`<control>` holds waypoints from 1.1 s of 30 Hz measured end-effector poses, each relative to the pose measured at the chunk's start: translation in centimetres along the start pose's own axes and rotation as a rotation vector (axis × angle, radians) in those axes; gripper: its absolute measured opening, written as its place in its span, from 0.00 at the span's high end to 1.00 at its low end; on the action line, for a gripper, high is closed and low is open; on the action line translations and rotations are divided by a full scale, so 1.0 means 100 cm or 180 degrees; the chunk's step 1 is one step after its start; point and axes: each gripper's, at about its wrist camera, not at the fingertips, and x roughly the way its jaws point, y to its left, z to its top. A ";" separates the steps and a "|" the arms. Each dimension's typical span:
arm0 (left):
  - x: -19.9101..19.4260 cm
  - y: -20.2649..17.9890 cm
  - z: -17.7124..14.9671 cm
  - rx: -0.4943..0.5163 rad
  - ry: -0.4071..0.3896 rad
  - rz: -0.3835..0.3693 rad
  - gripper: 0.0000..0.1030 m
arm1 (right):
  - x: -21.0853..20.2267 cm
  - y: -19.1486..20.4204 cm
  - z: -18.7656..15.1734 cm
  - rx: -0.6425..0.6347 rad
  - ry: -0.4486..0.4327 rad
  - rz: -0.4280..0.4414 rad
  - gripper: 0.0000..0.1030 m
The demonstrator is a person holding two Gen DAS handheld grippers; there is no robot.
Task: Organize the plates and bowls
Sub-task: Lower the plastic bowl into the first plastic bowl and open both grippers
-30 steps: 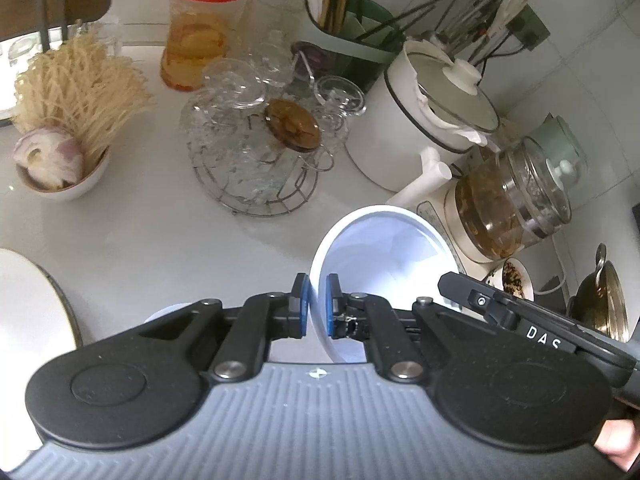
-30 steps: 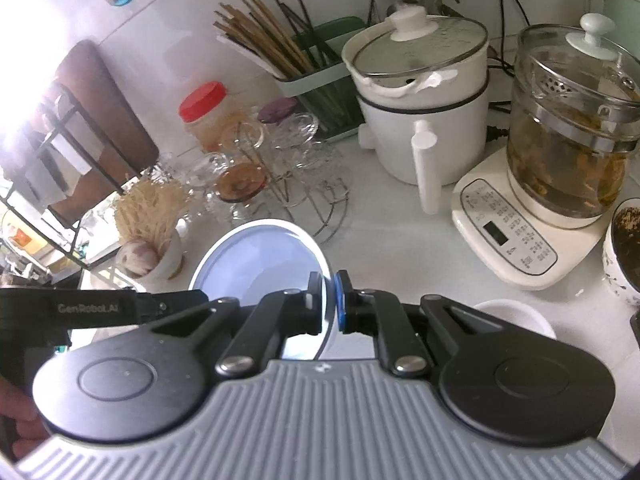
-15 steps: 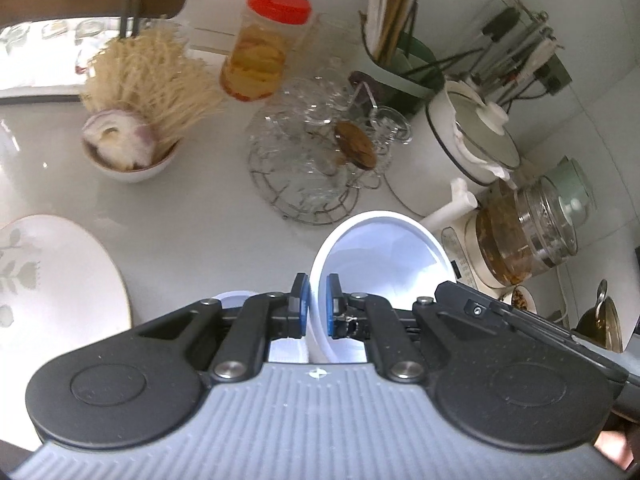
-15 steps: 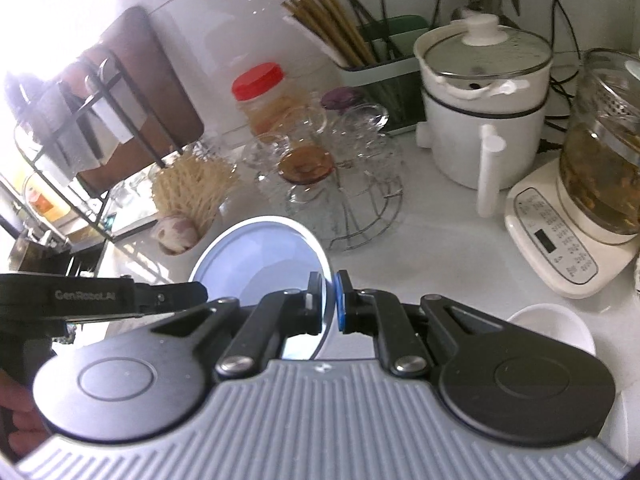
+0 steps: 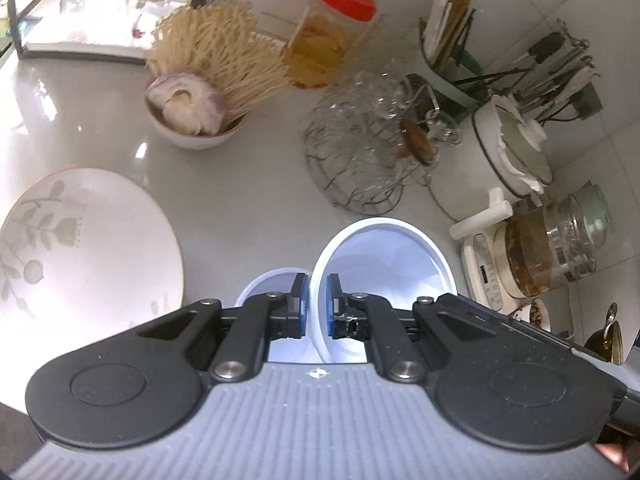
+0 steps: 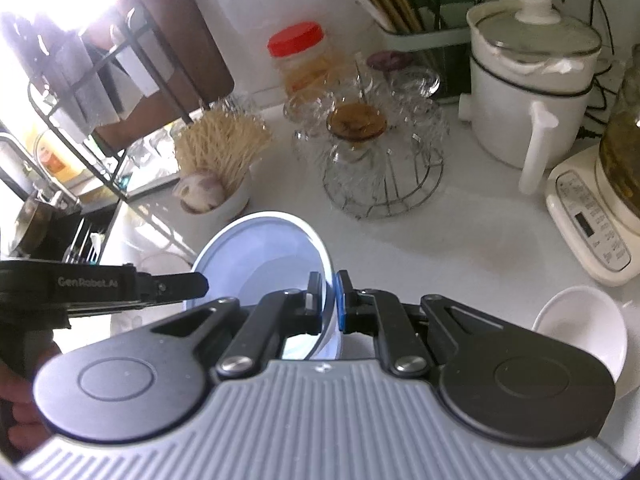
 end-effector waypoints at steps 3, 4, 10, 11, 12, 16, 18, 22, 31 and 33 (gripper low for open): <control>0.003 0.008 -0.004 -0.0037 0.0042 0.0045 0.92 | 0.009 0.004 -0.004 0.0003 0.0088 -0.0005 0.89; 0.004 0.010 -0.004 -0.0041 0.0059 0.0062 0.92 | 0.011 0.004 -0.006 0.0007 0.0116 -0.0002 0.89; 0.014 0.021 -0.007 -0.0080 0.0154 0.0152 0.92 | 0.028 0.004 -0.008 0.0059 0.0279 0.0033 0.89; 0.015 0.023 -0.008 -0.0098 0.0163 0.0152 0.92 | 0.031 0.005 -0.008 0.0050 0.0290 0.0024 0.89; 0.017 0.025 -0.008 -0.0110 0.0170 0.0152 0.92 | 0.033 0.005 -0.008 0.0044 0.0295 0.0019 0.89; 0.024 0.030 -0.008 -0.0154 0.0201 0.0148 0.92 | 0.040 0.004 -0.007 0.0074 0.0328 0.0005 0.89; 0.028 0.032 -0.008 -0.0165 0.0196 0.0152 0.92 | 0.043 0.005 -0.007 0.0058 0.0359 0.0003 0.89; 0.031 0.035 -0.009 -0.0214 0.0187 0.0111 0.92 | 0.048 0.004 -0.008 0.0062 0.0423 -0.0023 0.89; 0.036 0.047 -0.012 -0.0268 0.0297 0.0115 0.92 | 0.054 0.006 -0.013 0.0121 0.0518 0.0021 0.89; 0.035 0.048 -0.011 -0.0263 0.0316 0.0088 0.89 | 0.055 0.004 -0.012 0.0177 0.0541 0.0028 0.89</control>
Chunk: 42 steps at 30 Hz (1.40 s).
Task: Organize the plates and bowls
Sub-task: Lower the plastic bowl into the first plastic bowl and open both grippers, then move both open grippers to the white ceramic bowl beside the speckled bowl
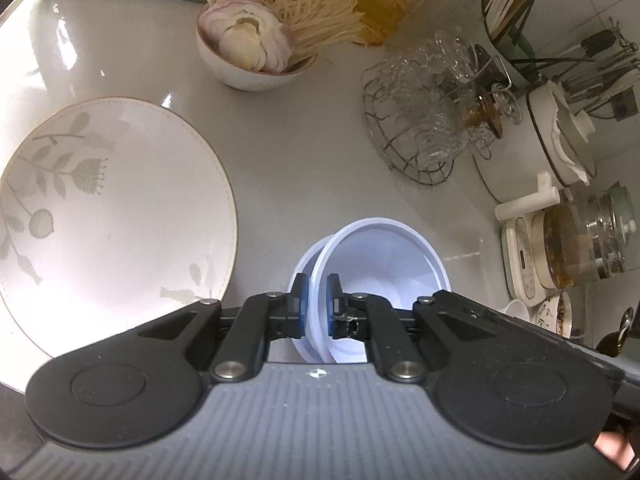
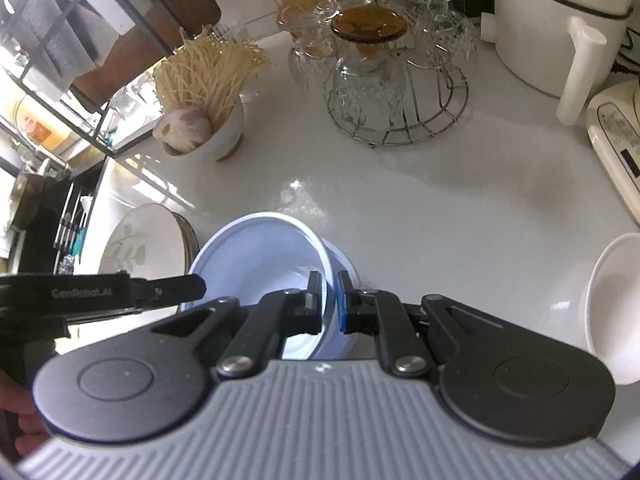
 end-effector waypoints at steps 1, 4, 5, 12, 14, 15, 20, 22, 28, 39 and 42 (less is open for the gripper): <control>-0.001 0.000 0.000 0.0008 -0.0006 -0.0001 0.81 | 0.001 0.000 0.001 -0.0004 0.0019 0.0006 0.89; -0.007 -0.004 0.000 0.0094 -0.0086 0.0040 0.61 | 0.000 0.003 0.003 -0.0010 0.0060 -0.0044 0.89; -0.009 -0.005 0.001 0.0118 -0.0101 0.0048 0.61 | -0.001 0.003 0.003 -0.0021 0.0055 -0.0060 0.86; -0.029 -0.015 0.004 0.0283 -0.0238 0.0025 0.61 | -0.017 0.009 0.007 -0.0001 -0.0126 -0.0038 0.55; -0.036 -0.018 0.005 0.0326 -0.0293 0.0021 0.61 | -0.023 0.013 0.008 -0.0019 -0.0186 -0.0023 0.55; -0.040 -0.020 0.005 0.0346 -0.0322 0.0014 0.61 | -0.026 0.014 0.009 -0.0035 -0.0213 -0.0012 0.55; -0.057 -0.028 0.009 0.0432 -0.0463 -0.0025 0.61 | -0.043 0.024 0.013 -0.0123 -0.0387 0.0024 0.55; -0.065 -0.031 0.010 0.0469 -0.0526 -0.0042 0.61 | -0.051 0.029 0.014 -0.0164 -0.0461 0.0044 0.55; -0.083 -0.040 0.009 0.0561 -0.0688 -0.0093 0.61 | -0.072 0.038 0.017 -0.0331 -0.0724 0.0053 0.55; -0.096 -0.061 -0.004 0.0793 -0.0877 -0.0101 0.61 | -0.096 0.035 0.010 -0.0396 -0.1013 0.0084 0.55; -0.094 -0.062 -0.009 0.0755 -0.0901 -0.0072 0.61 | -0.100 0.032 0.005 -0.0342 -0.1027 0.0097 0.54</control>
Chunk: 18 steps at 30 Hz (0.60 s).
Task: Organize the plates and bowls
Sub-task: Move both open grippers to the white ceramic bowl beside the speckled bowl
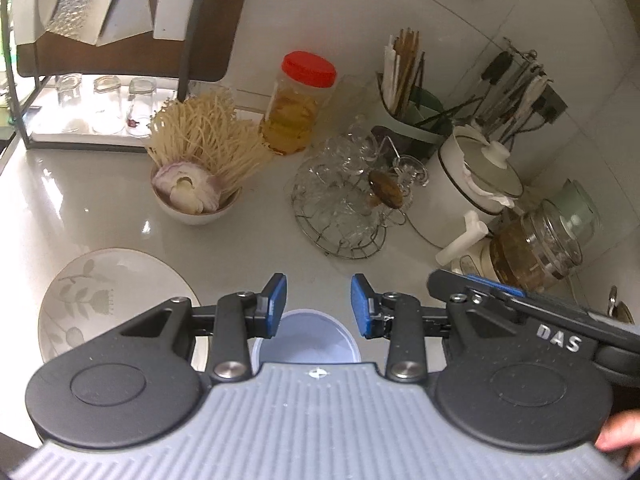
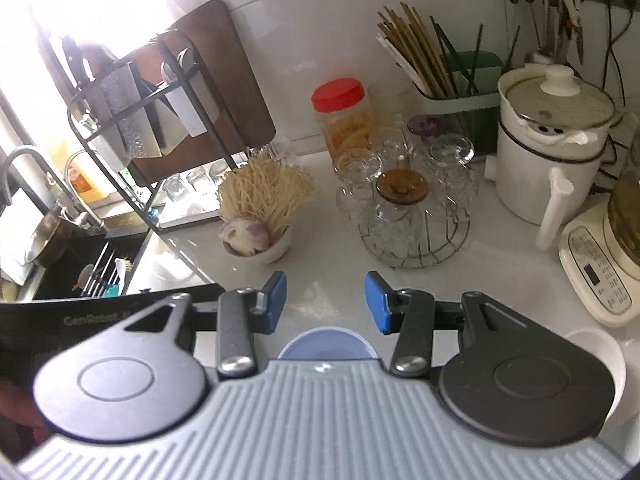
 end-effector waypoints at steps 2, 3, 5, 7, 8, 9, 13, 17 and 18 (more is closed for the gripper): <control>-0.001 -0.001 -0.001 0.0003 -0.0008 -0.0003 0.61 | -0.003 0.001 -0.001 -0.0021 -0.0025 -0.0005 0.54; -0.001 -0.002 -0.001 0.0011 -0.0018 0.0020 0.61 | -0.005 0.001 0.000 -0.0040 -0.0056 -0.0012 0.54; -0.001 -0.003 -0.001 0.0020 -0.0035 0.0039 0.61 | -0.009 -0.001 0.002 -0.0054 -0.0124 -0.0035 0.54; 0.000 -0.006 -0.001 0.0016 -0.0043 0.0016 0.61 | -0.012 -0.004 0.004 -0.0042 -0.0147 -0.0032 0.54; 0.000 -0.007 -0.001 0.0023 -0.0039 0.0007 0.61 | -0.013 -0.005 0.004 -0.0041 -0.0153 -0.0041 0.54; 0.000 -0.009 -0.001 0.0025 -0.0038 0.0000 0.61 | -0.014 -0.007 0.004 -0.0038 -0.0153 -0.0054 0.54; 0.001 -0.017 0.000 0.0073 -0.0048 -0.0009 0.60 | -0.017 -0.015 0.003 -0.0007 -0.0156 -0.0085 0.54; 0.009 -0.028 -0.002 0.0106 -0.0003 -0.0062 0.60 | -0.020 -0.027 0.000 0.0064 -0.0145 -0.0127 0.54; 0.012 -0.032 -0.002 0.0125 0.0009 -0.0077 0.60 | -0.022 -0.031 -0.001 0.0090 -0.0154 -0.0149 0.54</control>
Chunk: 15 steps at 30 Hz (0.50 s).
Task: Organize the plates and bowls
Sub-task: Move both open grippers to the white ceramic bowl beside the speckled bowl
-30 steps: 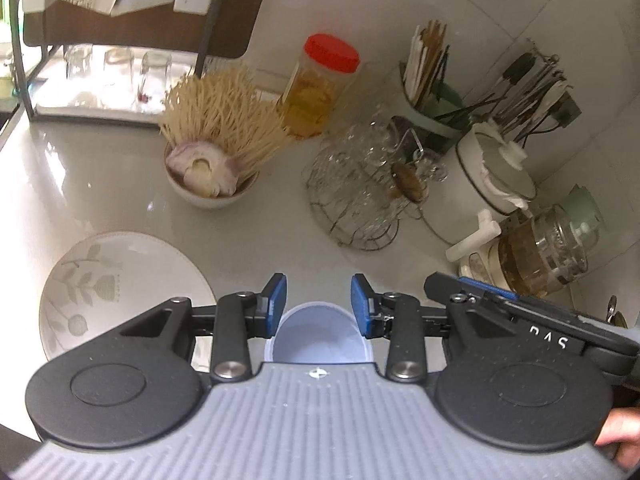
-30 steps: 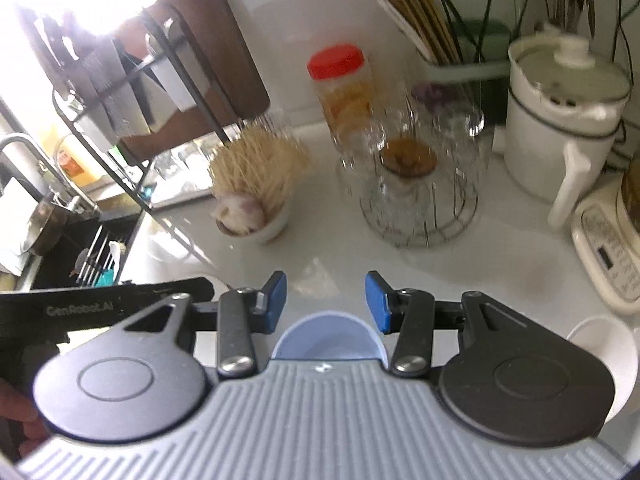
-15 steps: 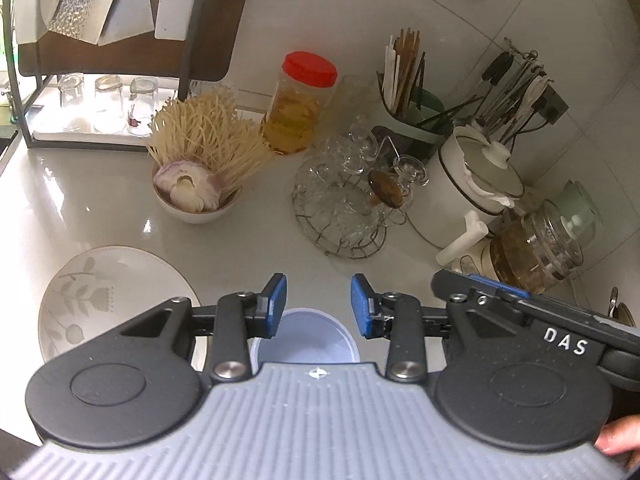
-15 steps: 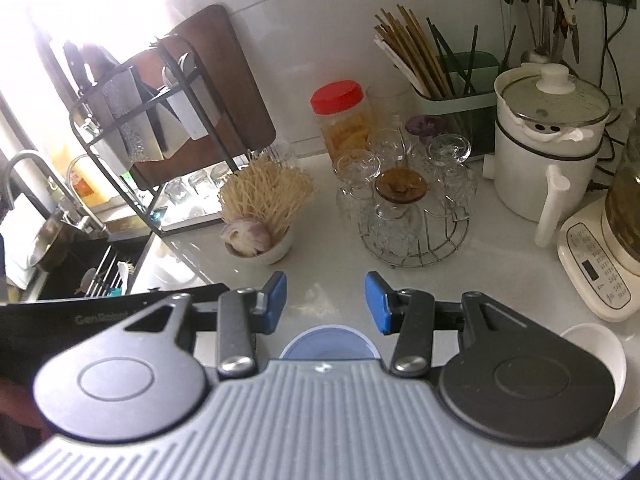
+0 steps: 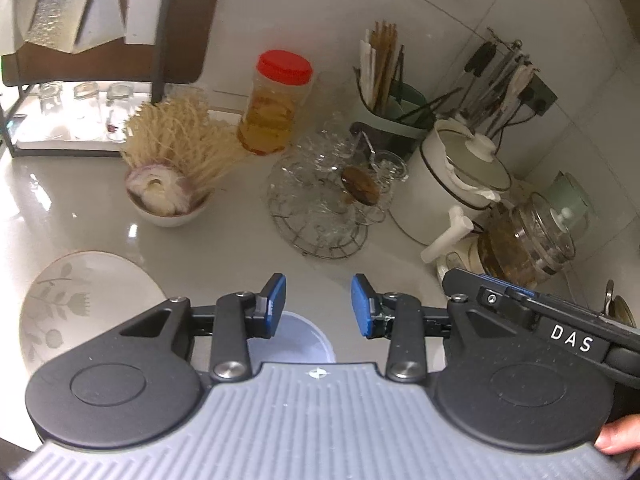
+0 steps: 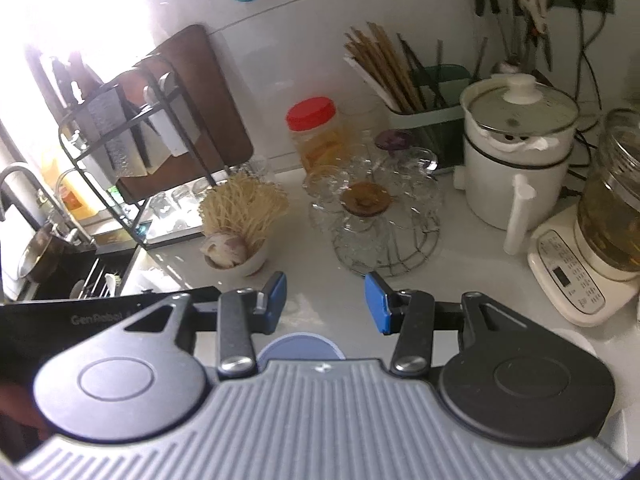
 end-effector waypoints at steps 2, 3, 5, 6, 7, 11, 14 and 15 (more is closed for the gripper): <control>0.006 -0.006 0.000 0.0025 0.0038 -0.0044 0.60 | -0.004 -0.008 -0.001 0.0054 -0.0008 -0.0058 0.54; 0.009 -0.010 0.000 0.0044 0.0059 -0.0072 0.60 | -0.006 -0.012 -0.002 0.0079 -0.0014 -0.0083 0.54; 0.015 -0.018 0.001 0.0092 0.0098 -0.0126 0.60 | -0.010 -0.020 -0.004 0.0128 -0.0032 -0.0146 0.54; 0.018 -0.022 0.001 0.0119 0.0126 -0.0161 0.60 | -0.013 -0.023 -0.004 0.0151 -0.0044 -0.0176 0.54; 0.020 -0.024 0.002 0.0135 0.0147 -0.0192 0.60 | -0.015 -0.027 -0.004 0.0171 -0.0057 -0.0208 0.54; 0.029 -0.032 0.002 0.0197 0.0232 -0.0273 0.60 | -0.025 -0.041 -0.007 0.0278 -0.0124 -0.0354 0.54; 0.037 -0.038 -0.002 0.0261 0.0332 -0.0341 0.60 | -0.027 -0.050 -0.014 0.0392 -0.0113 -0.0430 0.54; 0.040 -0.040 -0.004 0.0288 0.0359 -0.0360 0.59 | -0.028 -0.053 -0.017 0.0437 -0.0118 -0.0456 0.54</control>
